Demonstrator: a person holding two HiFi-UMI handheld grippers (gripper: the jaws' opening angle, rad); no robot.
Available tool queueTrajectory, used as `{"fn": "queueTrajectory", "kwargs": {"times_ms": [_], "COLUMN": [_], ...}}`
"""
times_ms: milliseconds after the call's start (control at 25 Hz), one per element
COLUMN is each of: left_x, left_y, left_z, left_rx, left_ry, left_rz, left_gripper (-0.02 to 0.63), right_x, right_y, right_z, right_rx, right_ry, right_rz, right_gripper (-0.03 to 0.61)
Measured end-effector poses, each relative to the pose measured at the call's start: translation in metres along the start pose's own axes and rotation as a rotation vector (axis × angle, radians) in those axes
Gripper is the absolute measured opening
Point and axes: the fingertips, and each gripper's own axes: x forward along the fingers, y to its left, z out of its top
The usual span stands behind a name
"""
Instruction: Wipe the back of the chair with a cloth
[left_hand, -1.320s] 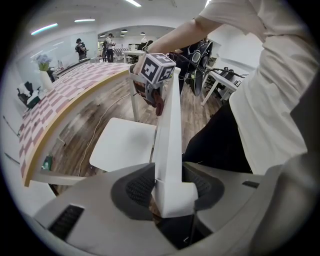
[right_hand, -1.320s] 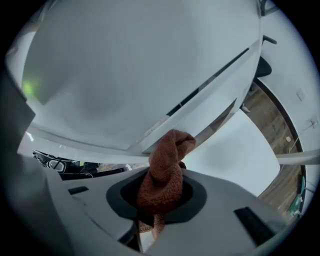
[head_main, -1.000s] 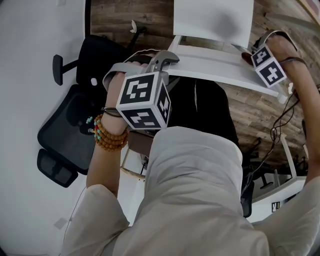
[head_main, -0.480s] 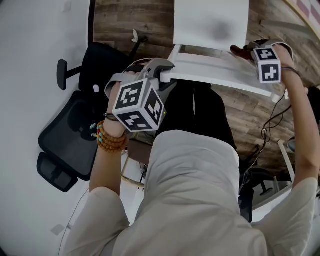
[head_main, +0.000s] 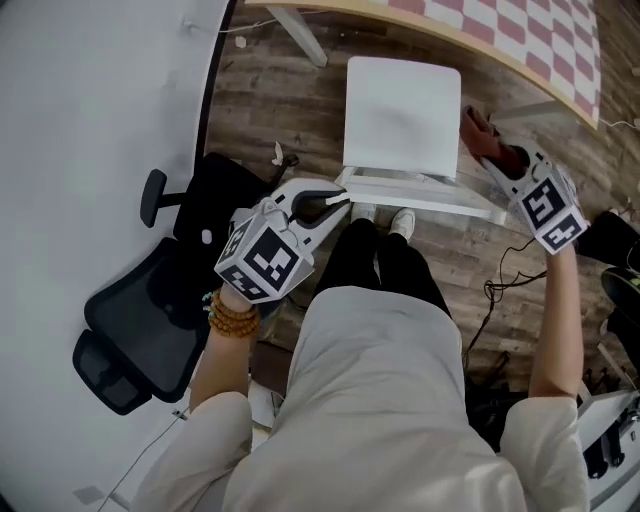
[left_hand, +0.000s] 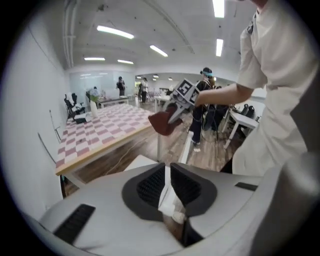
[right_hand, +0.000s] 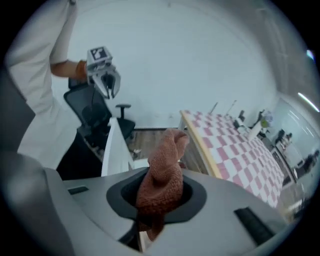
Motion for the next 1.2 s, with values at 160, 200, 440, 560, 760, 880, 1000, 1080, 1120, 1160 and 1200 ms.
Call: {"fn": "queueTrajectory", "kwargs": {"times_ms": [160, 200, 440, 560, 760, 880, 1000, 1080, 1120, 1160, 1200], "left_x": [-0.025, -0.033, -0.079, -0.091, -0.1, -0.108, -0.115, -0.115, -0.115, -0.116, -0.116], "left_y": [0.006, 0.005, 0.003, 0.0, -0.011, -0.017, -0.025, -0.03, -0.032, -0.032, -0.032], "left_z": [0.086, 0.106, 0.201, 0.233, 0.269, 0.287, 0.297, 0.3, 0.302, 0.304, 0.306], "left_rx": [-0.011, -0.024, -0.223, -0.213, -0.162, -0.159, -0.154, -0.144, -0.139, -0.137, -0.137], "left_ry": [-0.263, -0.325, -0.677, -0.756, -0.779, -0.814, -0.835, -0.837, -0.839, -0.841, -0.843], "left_rz": [0.117, 0.137, 0.173, 0.179, 0.211, 0.216, 0.218, 0.215, 0.215, 0.217, 0.219], "left_gripper": [0.025, 0.025, 0.021, 0.021, 0.021, 0.02, 0.021, 0.021, 0.02, 0.02, 0.02], "right_x": [-0.089, -0.109, -0.2, -0.232, -0.275, -0.293, -0.303, -0.307, -0.309, -0.311, -0.313], "right_y": [0.002, 0.007, 0.031, 0.037, 0.041, 0.045, 0.05, 0.052, 0.051, 0.049, 0.047], "right_z": [0.065, 0.08, 0.141, 0.163, 0.187, 0.195, 0.201, 0.203, 0.204, 0.206, 0.208], "right_rx": [0.19, 0.223, 0.343, 0.34, 0.328, 0.331, 0.335, 0.341, 0.343, 0.343, 0.343], "right_ry": [-0.305, -0.372, -0.644, -0.732, -0.842, -0.889, -0.917, -0.936, -0.943, -0.947, -0.949], "right_rz": [-0.134, -0.153, -0.287, -0.342, -0.396, -0.408, -0.419, -0.426, -0.428, -0.427, -0.427], "right_gripper": [0.083, 0.083, 0.083, 0.083, 0.082, 0.081, 0.081, 0.081, 0.081, 0.081, 0.081]}}
